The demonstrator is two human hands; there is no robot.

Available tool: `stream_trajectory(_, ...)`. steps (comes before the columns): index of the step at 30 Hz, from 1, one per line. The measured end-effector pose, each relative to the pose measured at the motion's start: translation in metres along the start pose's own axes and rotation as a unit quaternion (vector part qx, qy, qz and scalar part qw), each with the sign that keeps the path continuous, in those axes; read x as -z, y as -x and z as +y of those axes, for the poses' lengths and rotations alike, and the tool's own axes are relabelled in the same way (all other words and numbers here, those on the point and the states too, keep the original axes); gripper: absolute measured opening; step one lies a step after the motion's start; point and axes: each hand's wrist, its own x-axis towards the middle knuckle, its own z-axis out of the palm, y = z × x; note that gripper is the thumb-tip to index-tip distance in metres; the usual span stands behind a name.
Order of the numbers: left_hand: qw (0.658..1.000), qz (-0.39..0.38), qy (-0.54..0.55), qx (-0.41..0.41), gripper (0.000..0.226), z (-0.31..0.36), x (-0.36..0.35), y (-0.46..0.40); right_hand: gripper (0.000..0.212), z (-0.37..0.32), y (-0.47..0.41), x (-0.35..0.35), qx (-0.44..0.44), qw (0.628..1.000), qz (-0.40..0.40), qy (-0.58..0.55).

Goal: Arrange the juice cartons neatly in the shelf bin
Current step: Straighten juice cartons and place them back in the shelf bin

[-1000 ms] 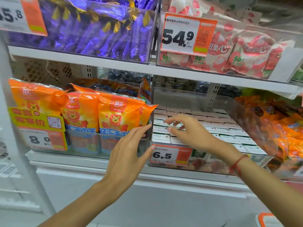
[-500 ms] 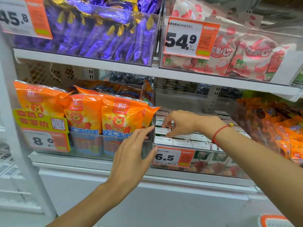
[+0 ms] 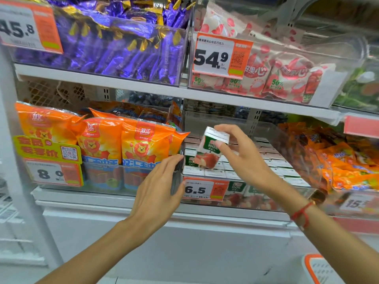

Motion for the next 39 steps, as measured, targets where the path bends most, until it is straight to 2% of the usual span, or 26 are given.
stream_trajectory(3,1.0,0.001,0.01,-0.011,0.06,0.016,0.006,0.003,0.024,-0.006,0.037,0.007,-0.036,0.996,0.058,-0.054)
stream_trajectory(6,0.992,-0.055,0.109,0.021,0.051,0.043,0.013,0.005,0.022,-0.012,0.073,0.01,-0.106,0.986,0.061,-0.113)
stream_trajectory(7,0.979,-0.096,0.172,0.057,0.047,0.054,0.015,0.004,0.022,-0.014,0.084,0.01,-0.127,0.981,0.058,-0.138)
stream_trajectory(10,0.904,-0.244,0.316,0.155,0.038,0.081,0.018,0.003,0.023,-0.018,0.112,0.009,-0.161,0.965,0.058,-0.2)
stream_trajectory(13,0.866,-0.342,0.338,0.138,0.037,0.09,0.016,0.011,0.03,-0.02,0.13,0.012,-0.186,0.951,0.059,-0.24)
stream_trajectory(18,0.872,-0.324,0.345,0.122,0.025,0.084,0.01,0.028,0.044,-0.013,0.145,0.017,-0.21,0.948,0.042,-0.236)
stream_trajectory(22,0.863,-0.288,0.378,0.171,0.023,0.081,0.005,0.033,0.021,-0.005,0.149,0.014,-0.251,0.94,-0.024,-0.23)
stream_trajectory(25,0.866,-0.256,0.38,0.199,0.02,0.078,-0.001,0.033,0.021,-0.002,0.15,0.008,-0.262,0.94,-0.043,-0.215)
stream_trajectory(32,0.841,-0.222,0.429,0.243,0.019,0.073,-0.012,0.034,0.024,0.007,0.143,0.0,-0.275,0.94,-0.036,-0.201)
stream_trajectory(36,0.84,-0.2,0.432,0.26,0.031,0.072,-0.014,0.033,0.028,0.008,0.138,0.002,-0.283,0.933,-0.047,-0.217)
stream_trajectory(39,0.84,-0.189,0.434,0.263,0.037,0.069,-0.015,0.031,0.038,0.009,0.138,0.007,-0.265,0.93,-0.095,-0.235)
